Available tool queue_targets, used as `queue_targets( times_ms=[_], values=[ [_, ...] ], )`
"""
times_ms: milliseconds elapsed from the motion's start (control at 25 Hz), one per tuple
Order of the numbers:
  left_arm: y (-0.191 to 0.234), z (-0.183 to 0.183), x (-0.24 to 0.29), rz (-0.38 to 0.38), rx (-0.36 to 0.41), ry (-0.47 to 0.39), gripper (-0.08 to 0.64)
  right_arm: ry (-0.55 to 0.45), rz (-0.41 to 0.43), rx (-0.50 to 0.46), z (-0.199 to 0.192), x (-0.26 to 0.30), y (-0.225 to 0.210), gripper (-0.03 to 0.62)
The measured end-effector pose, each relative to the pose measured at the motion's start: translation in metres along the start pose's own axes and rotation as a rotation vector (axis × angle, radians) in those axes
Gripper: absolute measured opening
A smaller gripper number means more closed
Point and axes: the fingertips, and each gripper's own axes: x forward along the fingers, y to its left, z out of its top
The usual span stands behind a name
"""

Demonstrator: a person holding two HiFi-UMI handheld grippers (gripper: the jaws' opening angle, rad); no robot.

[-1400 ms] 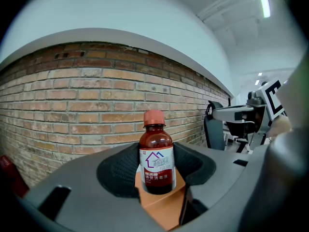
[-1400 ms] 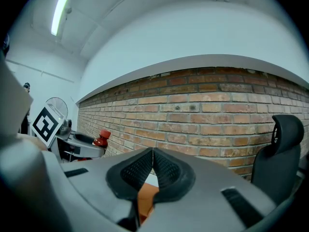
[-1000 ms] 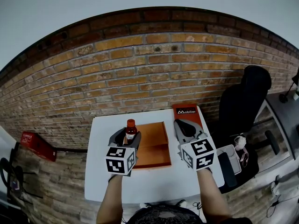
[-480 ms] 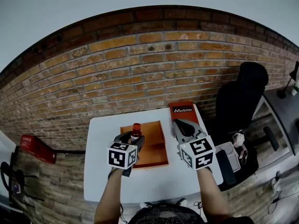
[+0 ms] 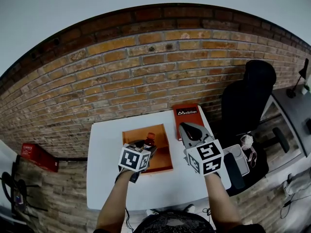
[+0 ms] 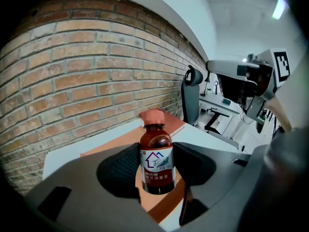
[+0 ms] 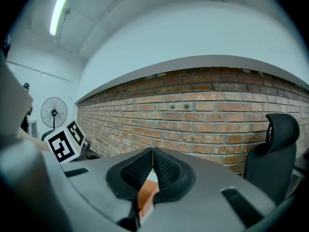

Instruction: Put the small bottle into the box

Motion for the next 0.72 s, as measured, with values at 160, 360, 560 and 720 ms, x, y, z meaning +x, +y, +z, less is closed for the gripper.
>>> queue_targets(
  times_ms=[160,360,560,720],
  values=[
    [-0.009,-0.012,0.014,-0.031,0.025,0.067,0.232,-0.002,-0.004,-0.004,-0.001,-0.003,-0.003,0.021],
    [-0.027,-0.030,0.033,-0.083,0.038,0.158,0.232,-0.007,-0.012,-0.004,0.000,-0.004,-0.006,0.021],
    [-0.039,-0.051,0.050,-0.120,0.064,0.244,0.232,-0.006,-0.009,-0.004,-0.001,-0.006,-0.005,0.021],
    [-0.040,-0.065,0.060,-0.136,0.058,0.298,0.232,0.000,-0.007,-0.007,-0.003,-0.008,-0.004,0.021]
  ],
)
